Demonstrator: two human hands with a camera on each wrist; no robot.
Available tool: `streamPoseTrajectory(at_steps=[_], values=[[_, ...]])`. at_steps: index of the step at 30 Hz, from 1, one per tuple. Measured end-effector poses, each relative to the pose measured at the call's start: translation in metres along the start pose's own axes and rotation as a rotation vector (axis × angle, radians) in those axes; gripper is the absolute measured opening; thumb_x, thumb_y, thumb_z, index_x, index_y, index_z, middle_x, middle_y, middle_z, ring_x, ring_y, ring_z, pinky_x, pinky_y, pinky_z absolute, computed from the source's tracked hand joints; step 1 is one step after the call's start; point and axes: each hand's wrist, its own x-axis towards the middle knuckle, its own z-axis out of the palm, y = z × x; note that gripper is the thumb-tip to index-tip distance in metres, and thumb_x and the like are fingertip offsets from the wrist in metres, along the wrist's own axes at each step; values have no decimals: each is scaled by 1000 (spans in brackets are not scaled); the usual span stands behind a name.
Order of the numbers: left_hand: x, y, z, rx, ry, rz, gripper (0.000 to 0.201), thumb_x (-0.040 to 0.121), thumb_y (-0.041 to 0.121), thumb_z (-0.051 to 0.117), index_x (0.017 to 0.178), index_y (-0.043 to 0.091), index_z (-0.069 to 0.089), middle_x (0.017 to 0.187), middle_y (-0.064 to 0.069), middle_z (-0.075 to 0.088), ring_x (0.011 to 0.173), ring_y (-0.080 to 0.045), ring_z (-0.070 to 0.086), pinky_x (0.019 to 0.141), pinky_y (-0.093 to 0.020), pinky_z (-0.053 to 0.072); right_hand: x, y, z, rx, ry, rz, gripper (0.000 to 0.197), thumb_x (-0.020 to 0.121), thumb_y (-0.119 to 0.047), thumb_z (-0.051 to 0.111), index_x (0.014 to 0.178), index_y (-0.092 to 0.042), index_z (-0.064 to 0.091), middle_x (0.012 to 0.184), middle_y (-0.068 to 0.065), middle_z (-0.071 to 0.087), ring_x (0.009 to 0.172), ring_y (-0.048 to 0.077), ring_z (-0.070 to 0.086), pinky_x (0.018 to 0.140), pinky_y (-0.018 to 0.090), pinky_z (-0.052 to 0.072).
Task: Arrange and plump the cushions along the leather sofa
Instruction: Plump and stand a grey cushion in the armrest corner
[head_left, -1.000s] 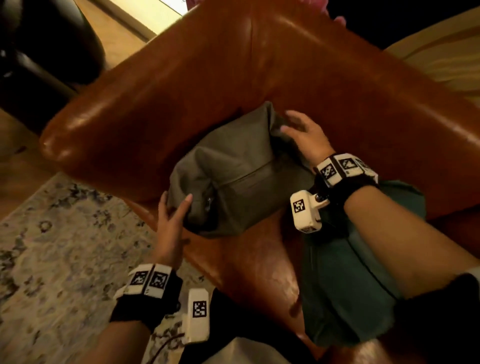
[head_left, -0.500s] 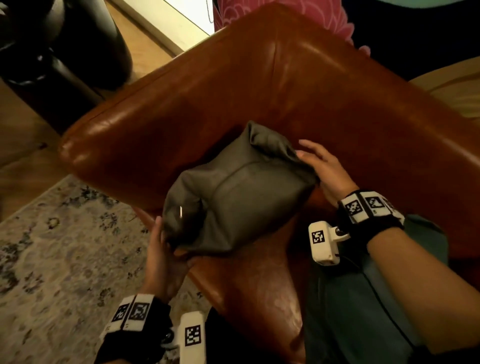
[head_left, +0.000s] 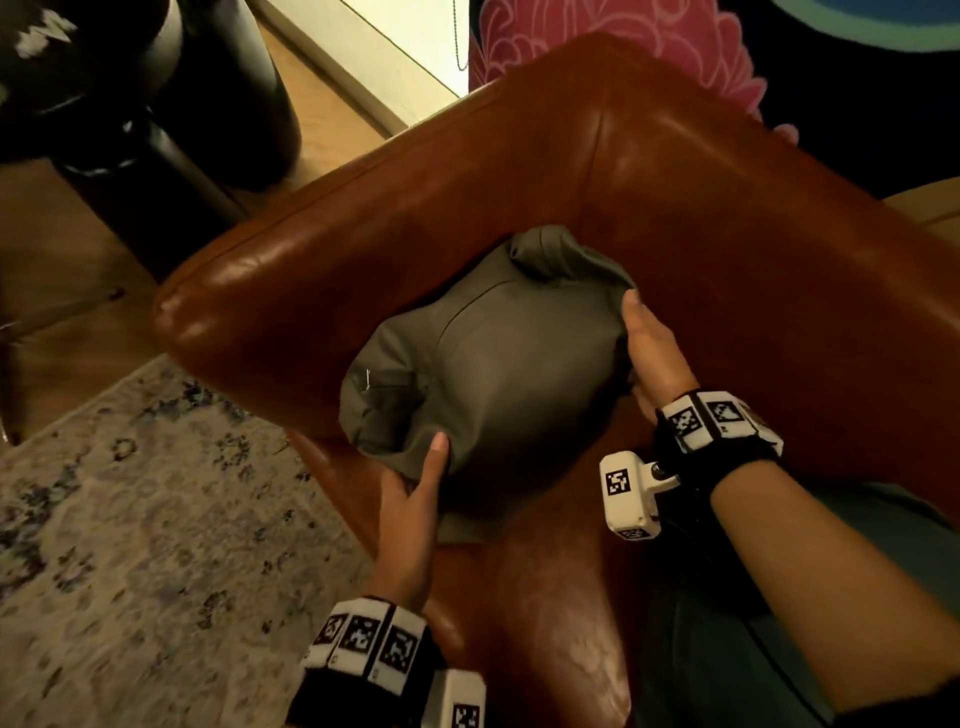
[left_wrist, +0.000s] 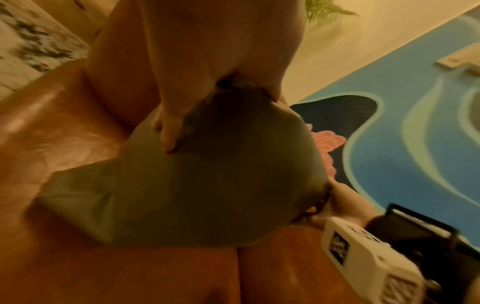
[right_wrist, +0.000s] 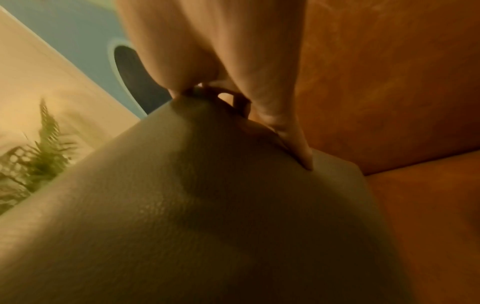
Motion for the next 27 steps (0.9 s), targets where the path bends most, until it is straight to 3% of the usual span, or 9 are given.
streamPoseTrajectory(at_steps=[5,9,11,14,17,19,21,23,27], values=[[21,-10,1,-11,7,-101,60,78,53,67,132,37,47,124,18,60,122,-15,55,103,-46,46,9,19,17,-203,-30,64,86,87,-78,27,159,-32,17,163,2,27,148,31,30,120,52,25],[27,-12,-4,38,19,-150,72,79,55,65,142,32,41,135,9,55,121,-19,53,98,-44,45,27,30,9,-117,-90,118,135,42,-105,35,157,-40,12,164,-4,25,148,26,28,120,53,24],[26,-11,-6,77,34,-117,75,79,53,65,144,28,38,136,8,52,121,-18,51,105,-45,41,35,39,2,-59,-104,138,140,34,-106,41,156,-43,15,164,-6,26,149,25,27,121,54,22],[19,-8,-16,65,142,38,76,83,48,67,148,32,31,142,9,47,122,-14,47,106,-42,38,-3,22,-7,-10,-127,102,110,58,-99,41,153,-46,23,162,-11,29,149,21,28,120,55,22],[6,5,-24,58,322,219,90,72,61,71,148,32,31,150,1,43,133,-19,45,111,-47,36,-53,10,-25,25,-107,92,62,97,-62,39,152,-34,34,152,-7,41,137,22,41,108,49,38],[-6,23,-21,135,433,374,76,82,49,67,145,25,35,150,-3,40,135,-18,41,113,-43,34,-86,11,-44,10,-45,63,39,104,-35,43,139,-21,50,134,0,55,119,20,54,98,42,44],[-22,44,-9,362,475,588,56,87,41,61,137,21,46,143,-9,44,134,-22,40,113,-45,32,-123,21,-68,-21,-8,25,21,103,-23,47,119,-20,61,114,2,65,102,16,63,92,37,48],[-38,57,14,602,377,701,38,87,40,58,120,21,59,130,-12,52,126,-30,43,109,-48,34,-159,43,-95,-33,37,-14,16,102,-18,49,105,-23,65,99,-1,69,86,9,67,81,28,51],[-67,38,91,772,-114,760,15,87,30,62,101,25,63,111,-10,58,113,-32,47,102,-33,30,-234,98,-156,15,285,-14,24,99,-5,52,90,-24,65,82,-2,68,63,-9,63,65,12,49]])
